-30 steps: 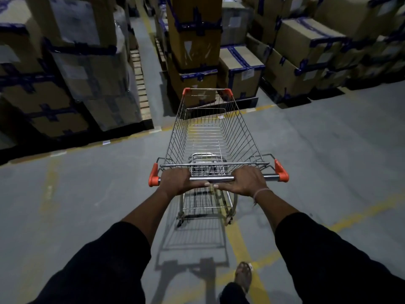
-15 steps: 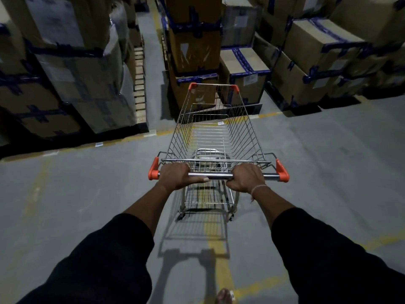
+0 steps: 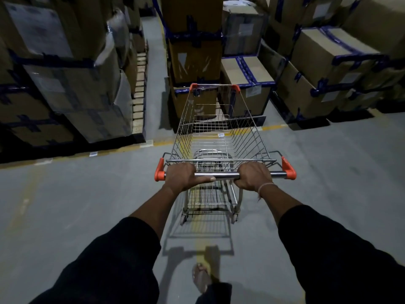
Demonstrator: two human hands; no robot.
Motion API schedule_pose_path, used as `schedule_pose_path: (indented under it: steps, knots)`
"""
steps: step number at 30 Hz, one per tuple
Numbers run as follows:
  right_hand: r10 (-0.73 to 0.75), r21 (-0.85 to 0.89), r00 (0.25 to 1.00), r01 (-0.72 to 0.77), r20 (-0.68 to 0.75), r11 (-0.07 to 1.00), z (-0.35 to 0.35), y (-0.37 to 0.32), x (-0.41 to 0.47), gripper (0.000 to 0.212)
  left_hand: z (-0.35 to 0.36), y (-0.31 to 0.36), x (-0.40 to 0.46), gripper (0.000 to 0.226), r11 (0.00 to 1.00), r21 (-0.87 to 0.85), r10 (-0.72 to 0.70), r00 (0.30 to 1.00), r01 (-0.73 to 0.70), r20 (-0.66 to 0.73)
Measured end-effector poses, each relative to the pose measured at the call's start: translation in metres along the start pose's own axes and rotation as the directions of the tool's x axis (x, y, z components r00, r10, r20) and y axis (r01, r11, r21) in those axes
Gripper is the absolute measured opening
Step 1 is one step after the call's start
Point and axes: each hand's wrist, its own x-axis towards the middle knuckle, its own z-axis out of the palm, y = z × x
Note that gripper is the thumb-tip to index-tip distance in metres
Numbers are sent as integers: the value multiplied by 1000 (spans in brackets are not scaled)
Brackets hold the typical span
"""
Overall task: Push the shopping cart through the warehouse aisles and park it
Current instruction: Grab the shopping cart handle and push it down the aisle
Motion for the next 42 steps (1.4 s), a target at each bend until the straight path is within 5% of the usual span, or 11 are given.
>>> schedule_pose_path:
  steps: [19,25,42]
  knots:
    - [-121,-83,992,118,-35,990,-17,118,204,33,-12,32,181,88,983,-39,-183,983,182,-14]
    - [-179,-81,983,175,-43,981,-25,134,242,29,-20,34,216,100,974,-50,-221,975,220,-11]
    - [-230,-117,972,224,-44,968,-33,162,309,34,-24,31,283,91,961,-25,-275,962,275,8]
